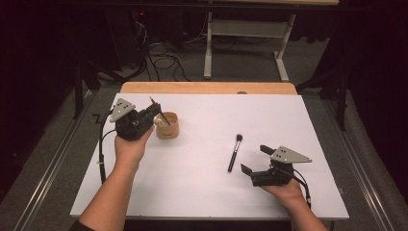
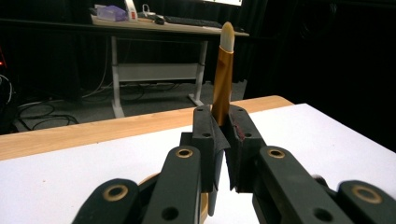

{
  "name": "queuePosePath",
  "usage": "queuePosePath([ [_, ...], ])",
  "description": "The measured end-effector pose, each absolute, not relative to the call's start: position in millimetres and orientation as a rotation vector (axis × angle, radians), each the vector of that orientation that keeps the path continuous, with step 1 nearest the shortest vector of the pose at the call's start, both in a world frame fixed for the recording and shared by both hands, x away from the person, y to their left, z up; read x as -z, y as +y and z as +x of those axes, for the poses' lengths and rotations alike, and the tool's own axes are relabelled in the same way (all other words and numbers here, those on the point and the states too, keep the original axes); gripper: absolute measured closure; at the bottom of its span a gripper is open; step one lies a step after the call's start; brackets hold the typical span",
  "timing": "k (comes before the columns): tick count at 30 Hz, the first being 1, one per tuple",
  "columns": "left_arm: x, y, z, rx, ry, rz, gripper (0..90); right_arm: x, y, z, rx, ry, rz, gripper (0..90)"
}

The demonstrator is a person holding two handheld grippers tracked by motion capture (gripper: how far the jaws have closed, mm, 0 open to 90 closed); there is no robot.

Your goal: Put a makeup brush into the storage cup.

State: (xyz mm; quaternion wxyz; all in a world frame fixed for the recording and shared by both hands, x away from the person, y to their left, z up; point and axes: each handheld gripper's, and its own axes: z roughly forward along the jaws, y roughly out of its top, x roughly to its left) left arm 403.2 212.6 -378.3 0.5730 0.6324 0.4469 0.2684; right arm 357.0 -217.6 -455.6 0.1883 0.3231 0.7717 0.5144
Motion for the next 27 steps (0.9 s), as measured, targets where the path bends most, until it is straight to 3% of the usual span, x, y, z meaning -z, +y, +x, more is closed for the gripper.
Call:
queuePosePath([
  [27,383,219,436,-0.647,1.131,1.461,83.1,456,-219,357,-1.455,2.178,0.907,0.6],
])
